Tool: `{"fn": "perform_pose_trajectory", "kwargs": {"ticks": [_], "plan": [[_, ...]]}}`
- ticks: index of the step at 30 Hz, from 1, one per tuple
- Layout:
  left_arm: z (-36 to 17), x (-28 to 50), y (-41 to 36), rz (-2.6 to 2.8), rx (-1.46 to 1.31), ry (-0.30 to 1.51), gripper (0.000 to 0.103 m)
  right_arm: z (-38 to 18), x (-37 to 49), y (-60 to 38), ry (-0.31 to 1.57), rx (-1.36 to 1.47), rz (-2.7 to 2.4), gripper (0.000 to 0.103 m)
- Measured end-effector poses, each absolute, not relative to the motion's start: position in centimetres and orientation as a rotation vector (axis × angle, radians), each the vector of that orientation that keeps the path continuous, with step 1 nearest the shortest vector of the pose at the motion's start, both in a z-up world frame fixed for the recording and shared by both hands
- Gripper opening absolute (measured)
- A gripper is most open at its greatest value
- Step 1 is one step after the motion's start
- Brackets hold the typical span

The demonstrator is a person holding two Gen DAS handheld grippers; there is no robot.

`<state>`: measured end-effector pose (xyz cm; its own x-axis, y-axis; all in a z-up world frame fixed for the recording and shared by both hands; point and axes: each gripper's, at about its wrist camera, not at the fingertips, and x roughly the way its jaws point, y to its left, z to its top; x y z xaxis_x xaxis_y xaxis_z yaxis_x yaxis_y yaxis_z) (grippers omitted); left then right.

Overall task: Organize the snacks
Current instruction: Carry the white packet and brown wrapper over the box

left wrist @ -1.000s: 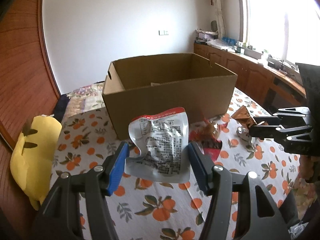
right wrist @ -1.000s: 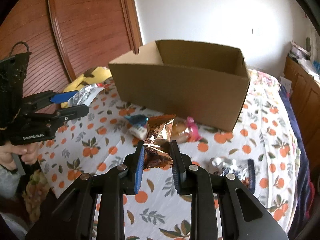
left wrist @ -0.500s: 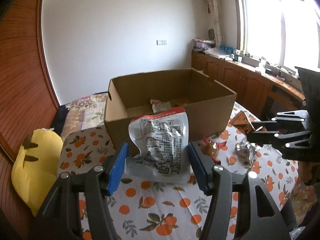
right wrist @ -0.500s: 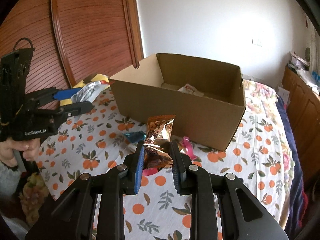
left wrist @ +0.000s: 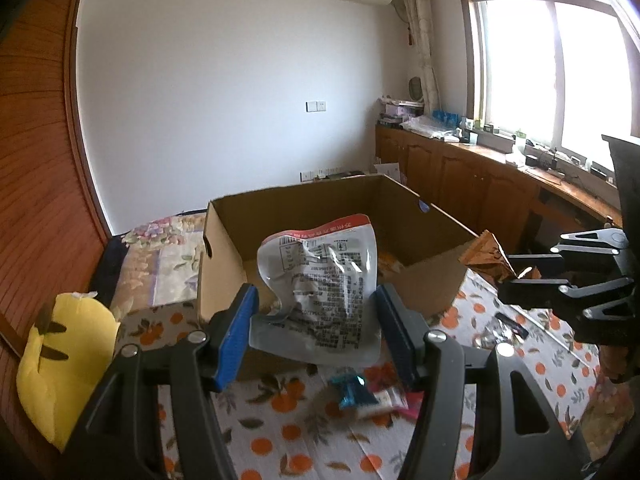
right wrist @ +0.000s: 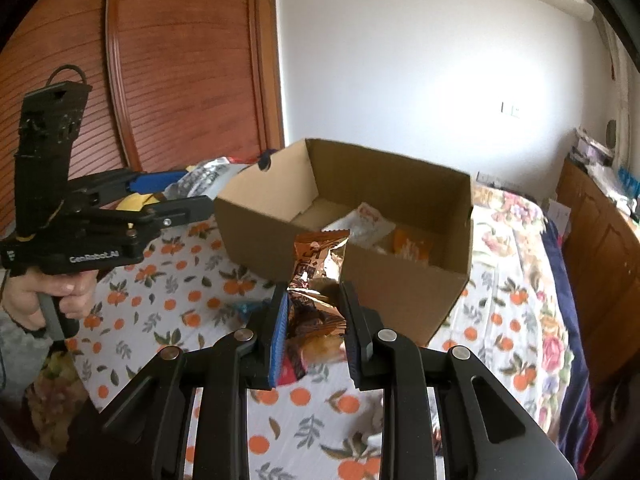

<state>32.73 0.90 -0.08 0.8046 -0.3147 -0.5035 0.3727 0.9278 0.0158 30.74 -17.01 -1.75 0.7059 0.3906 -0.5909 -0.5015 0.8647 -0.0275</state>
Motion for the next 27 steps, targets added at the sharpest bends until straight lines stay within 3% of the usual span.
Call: {"fn": "perform_pose_trajectory", "kwargs": {"ticks": [11,27], "plan": [[0.3,38.5,0.9,-0.380,0.093,0.514,0.060,-1.0,35.2,-16.0,0.590,-0.239,0.476,0.023],[-4.4,43.1,0.5,-0.391,0.070,0.605,0.062,-4.0,42.1,-14.7,0.641,-0.249,0.434,0.023]]}}
